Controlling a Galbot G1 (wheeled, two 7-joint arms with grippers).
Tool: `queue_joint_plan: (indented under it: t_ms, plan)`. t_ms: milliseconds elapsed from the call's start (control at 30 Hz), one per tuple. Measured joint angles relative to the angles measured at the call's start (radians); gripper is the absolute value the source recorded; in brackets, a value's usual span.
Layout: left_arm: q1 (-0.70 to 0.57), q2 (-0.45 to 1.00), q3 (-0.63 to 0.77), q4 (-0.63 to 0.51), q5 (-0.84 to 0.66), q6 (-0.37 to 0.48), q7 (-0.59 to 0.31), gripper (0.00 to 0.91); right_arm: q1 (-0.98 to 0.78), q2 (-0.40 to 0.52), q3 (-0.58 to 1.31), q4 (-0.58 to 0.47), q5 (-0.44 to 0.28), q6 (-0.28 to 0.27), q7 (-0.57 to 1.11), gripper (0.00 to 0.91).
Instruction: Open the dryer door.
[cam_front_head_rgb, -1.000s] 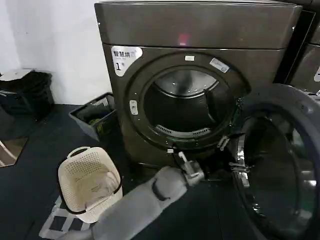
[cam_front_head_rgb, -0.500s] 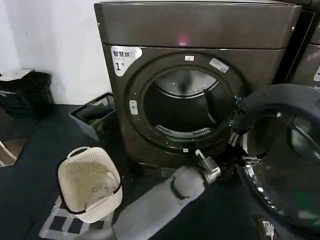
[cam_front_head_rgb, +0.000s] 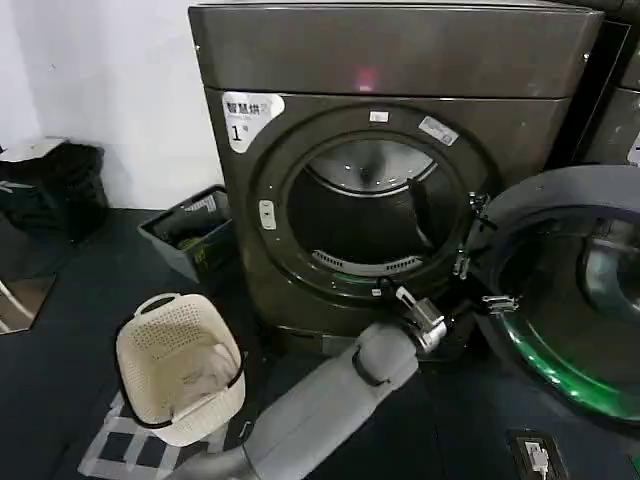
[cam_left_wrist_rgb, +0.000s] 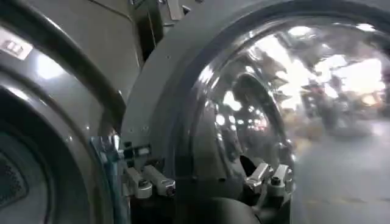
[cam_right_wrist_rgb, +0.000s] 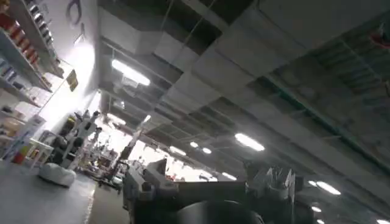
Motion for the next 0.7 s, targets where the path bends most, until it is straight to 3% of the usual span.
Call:
queue_joint_plan:
  t_ms: [367,500,700]
  plan:
    - [0.022,0.0,0.001,-0.042,-0.018,0.037,0.048,0.907,0.006,0.0,0.0,-0.019,0.012,0.014,-0.013,0.907]
    - [0.045,0.0,-0.003,-0.105,-0.051,0.113,0.117,0.907,0.014,0.0,0.0,-0.029,0.012,0.022,-0.009,0.907]
    - [0.087,0.067,-0.036,-0.265,-0.106,0.229,0.137,0.907,0.017,0.0,0.001,-0.05,0.025,0.026,0.004,0.907]
